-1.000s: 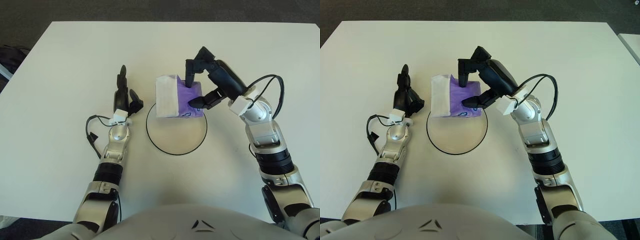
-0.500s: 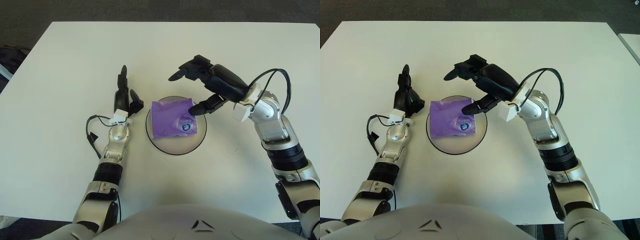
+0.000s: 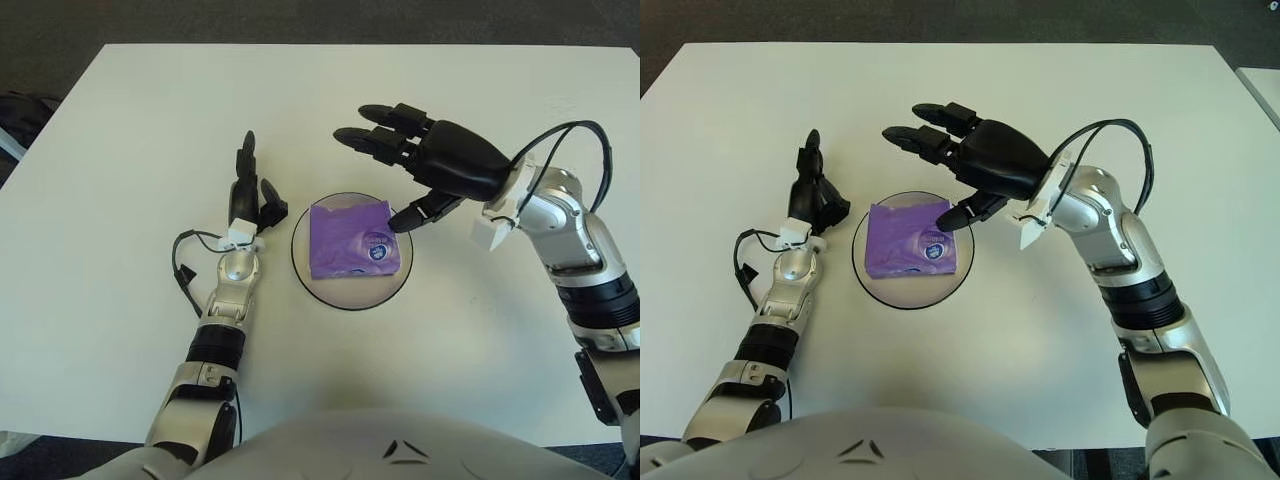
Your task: Put the tissue paper into the plate.
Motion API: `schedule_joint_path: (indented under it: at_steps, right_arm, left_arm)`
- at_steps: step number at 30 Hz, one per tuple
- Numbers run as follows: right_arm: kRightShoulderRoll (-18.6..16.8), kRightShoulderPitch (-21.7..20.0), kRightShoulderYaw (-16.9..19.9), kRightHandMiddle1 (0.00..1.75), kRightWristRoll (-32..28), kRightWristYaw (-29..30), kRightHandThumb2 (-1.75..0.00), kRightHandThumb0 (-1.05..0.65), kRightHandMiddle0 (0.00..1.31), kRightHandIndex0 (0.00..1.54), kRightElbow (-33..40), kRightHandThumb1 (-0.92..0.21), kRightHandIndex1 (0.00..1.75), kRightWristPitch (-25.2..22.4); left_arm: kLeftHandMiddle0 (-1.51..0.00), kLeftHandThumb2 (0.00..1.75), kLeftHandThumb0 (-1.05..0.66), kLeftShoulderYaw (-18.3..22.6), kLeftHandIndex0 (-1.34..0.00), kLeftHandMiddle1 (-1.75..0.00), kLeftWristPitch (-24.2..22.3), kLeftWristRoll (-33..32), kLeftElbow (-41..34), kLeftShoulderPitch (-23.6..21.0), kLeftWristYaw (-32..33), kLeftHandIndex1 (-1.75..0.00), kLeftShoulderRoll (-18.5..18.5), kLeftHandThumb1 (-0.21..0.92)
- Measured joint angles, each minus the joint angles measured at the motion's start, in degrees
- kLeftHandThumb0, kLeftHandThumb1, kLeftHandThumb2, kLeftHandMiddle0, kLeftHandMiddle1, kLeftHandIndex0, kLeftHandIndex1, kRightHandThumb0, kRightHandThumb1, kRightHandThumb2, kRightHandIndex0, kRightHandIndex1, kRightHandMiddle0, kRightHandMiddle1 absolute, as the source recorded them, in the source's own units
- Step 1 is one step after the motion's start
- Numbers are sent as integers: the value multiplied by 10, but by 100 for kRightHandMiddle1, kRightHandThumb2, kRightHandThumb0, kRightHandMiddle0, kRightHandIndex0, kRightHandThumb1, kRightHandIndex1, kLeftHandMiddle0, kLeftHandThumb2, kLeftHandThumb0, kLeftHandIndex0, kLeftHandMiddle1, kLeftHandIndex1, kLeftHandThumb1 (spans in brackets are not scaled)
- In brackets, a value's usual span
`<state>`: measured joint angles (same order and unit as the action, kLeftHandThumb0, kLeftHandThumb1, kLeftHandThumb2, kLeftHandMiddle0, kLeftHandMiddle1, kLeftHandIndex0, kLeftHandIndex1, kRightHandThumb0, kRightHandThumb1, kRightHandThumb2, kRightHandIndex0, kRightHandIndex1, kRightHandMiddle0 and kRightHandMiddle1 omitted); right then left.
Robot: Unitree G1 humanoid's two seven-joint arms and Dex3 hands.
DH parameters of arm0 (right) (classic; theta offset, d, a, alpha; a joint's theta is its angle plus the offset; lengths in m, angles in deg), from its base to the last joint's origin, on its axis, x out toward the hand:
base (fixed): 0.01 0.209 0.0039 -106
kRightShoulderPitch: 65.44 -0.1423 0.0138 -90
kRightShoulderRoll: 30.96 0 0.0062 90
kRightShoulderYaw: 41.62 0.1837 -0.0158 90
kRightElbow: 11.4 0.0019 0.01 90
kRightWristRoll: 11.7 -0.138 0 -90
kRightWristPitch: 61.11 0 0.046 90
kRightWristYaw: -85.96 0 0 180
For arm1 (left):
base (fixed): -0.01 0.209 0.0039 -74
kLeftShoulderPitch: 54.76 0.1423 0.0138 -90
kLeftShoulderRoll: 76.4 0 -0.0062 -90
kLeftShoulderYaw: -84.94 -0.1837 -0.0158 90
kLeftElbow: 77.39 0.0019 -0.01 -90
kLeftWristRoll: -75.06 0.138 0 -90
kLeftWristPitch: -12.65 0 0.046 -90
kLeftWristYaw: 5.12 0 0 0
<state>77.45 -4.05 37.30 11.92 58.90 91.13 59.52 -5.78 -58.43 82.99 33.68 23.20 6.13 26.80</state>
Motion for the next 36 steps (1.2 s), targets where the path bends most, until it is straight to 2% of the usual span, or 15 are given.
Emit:
schedule_joint_path:
  at_steps: [9,18,20,23,26,28,29,30,32,36]
  right_arm:
    - [5,0,4,0,0,2,-69,-105,0,0,-20,-92,0,29]
    - [-12,0,23,0,3,31,-62,-105,0,0,-21,-92,0,-4]
    - [-29,2,31,0,-6,41,-56,-105,0,0,-18,-92,0,-35]
    - [-60,9,41,0,-41,41,-44,-105,0,0,-5,-92,0,-111]
    - [-83,14,49,0,-74,37,-44,-105,0,0,0,-92,0,-176]
    - [-108,11,54,0,-91,51,-48,-105,0,0,-26,-92,0,-203]
    - [-147,11,56,0,-95,82,-56,-105,0,0,-96,-92,0,-230]
    - [-150,10,56,0,-95,86,-63,-104,0,0,-105,-92,0,-225]
    - [-178,8,65,0,-108,121,-82,-101,0,0,-150,-92,0,-179]
    - [-252,23,97,1,-163,193,-97,-96,1,1,-237,-92,0,-94]
  left_arm:
    - [-7,125,-90,-2,0,0,1,3,11,-9,0,-24,-4,92]
    - [-6,124,-89,4,0,0,2,-4,17,-13,1,-22,2,92]
    - [-6,124,-89,5,0,0,2,-6,19,-13,1,-21,3,92]
    - [-6,123,-89,6,0,0,2,-6,20,-16,1,-22,4,92]
    - [-6,124,-89,6,0,0,3,-6,21,-17,3,-21,5,92]
    - [-6,124,-89,6,0,0,5,-7,23,-18,4,-19,4,92]
    - [-6,124,-89,7,0,0,7,-7,27,-20,4,-18,5,92]
    - [-6,124,-89,7,0,0,8,-7,27,-20,4,-19,4,92]
    - [-6,124,-88,7,0,0,8,-7,24,-23,4,-19,3,92]
    - [-5,124,-88,7,0,0,8,-7,22,-23,4,-20,2,92]
